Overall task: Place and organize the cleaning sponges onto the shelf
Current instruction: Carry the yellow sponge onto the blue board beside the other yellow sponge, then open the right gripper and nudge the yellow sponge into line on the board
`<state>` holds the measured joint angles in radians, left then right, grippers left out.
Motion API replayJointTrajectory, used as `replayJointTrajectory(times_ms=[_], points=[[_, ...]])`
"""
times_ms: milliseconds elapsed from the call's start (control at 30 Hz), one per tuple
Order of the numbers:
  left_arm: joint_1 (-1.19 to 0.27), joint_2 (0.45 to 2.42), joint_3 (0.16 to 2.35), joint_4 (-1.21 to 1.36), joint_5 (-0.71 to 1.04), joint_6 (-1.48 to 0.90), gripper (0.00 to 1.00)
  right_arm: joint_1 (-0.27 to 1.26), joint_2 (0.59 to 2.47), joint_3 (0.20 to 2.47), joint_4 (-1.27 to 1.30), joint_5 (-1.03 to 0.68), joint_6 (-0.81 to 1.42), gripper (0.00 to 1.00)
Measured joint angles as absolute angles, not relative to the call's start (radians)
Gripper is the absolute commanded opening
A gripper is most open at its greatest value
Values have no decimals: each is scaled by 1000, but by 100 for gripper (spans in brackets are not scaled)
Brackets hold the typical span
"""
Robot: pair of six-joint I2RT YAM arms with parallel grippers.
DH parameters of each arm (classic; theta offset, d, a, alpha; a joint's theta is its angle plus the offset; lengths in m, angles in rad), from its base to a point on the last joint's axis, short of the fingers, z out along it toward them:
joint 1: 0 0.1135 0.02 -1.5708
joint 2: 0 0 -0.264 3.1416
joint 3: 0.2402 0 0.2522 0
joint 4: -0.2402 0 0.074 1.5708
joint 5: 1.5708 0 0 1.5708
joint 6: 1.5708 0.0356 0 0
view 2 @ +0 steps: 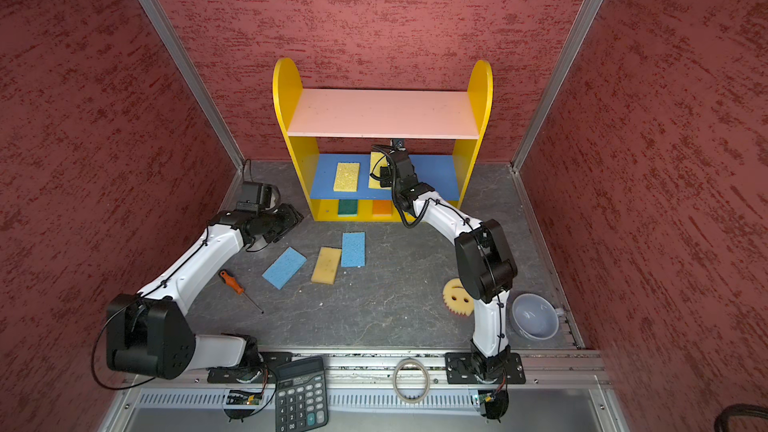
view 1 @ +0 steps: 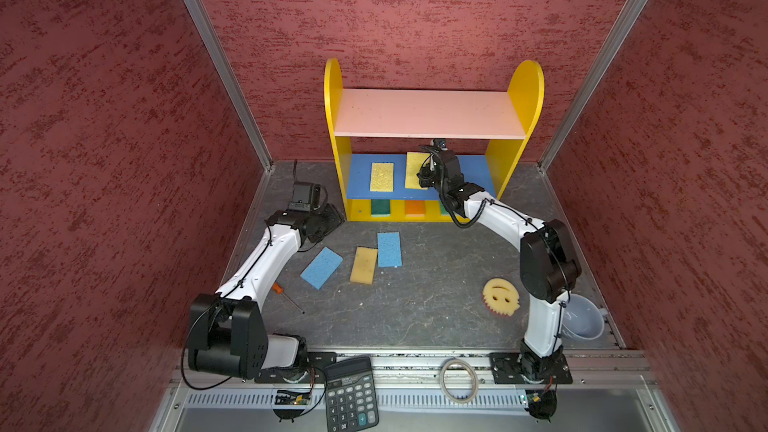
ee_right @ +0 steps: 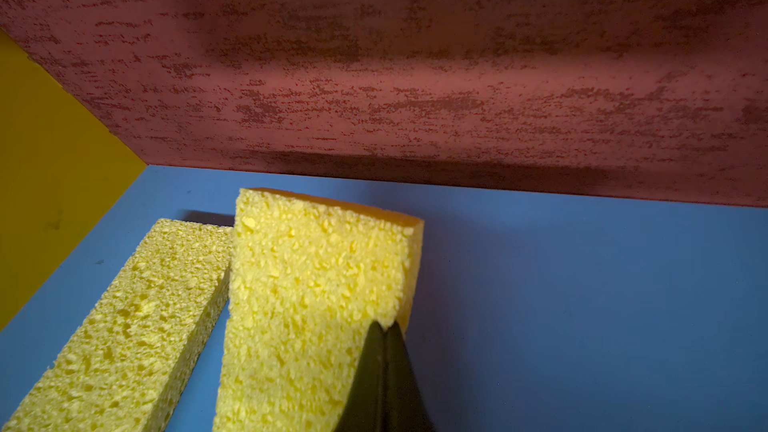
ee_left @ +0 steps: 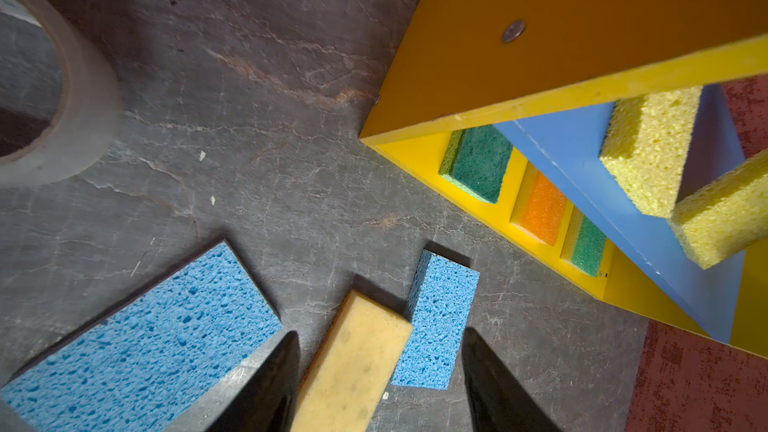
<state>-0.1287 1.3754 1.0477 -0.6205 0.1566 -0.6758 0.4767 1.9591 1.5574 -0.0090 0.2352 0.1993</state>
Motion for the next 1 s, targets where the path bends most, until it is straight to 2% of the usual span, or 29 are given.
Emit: replayJointTrajectory(times_ms=[533, 800, 1000], points=[[-151, 1417, 1102, -629, 149, -684, 62, 465, 2009, 1563, -13, 202, 53, 1], [-175, 1450, 1113, -636, 139, -692, 62, 456, 2041, 1598, -36, 212, 9, 31], [-189, 1455, 1129, -646, 125, -695, 62, 451, 2042, 1615, -55, 224, -7, 34]])
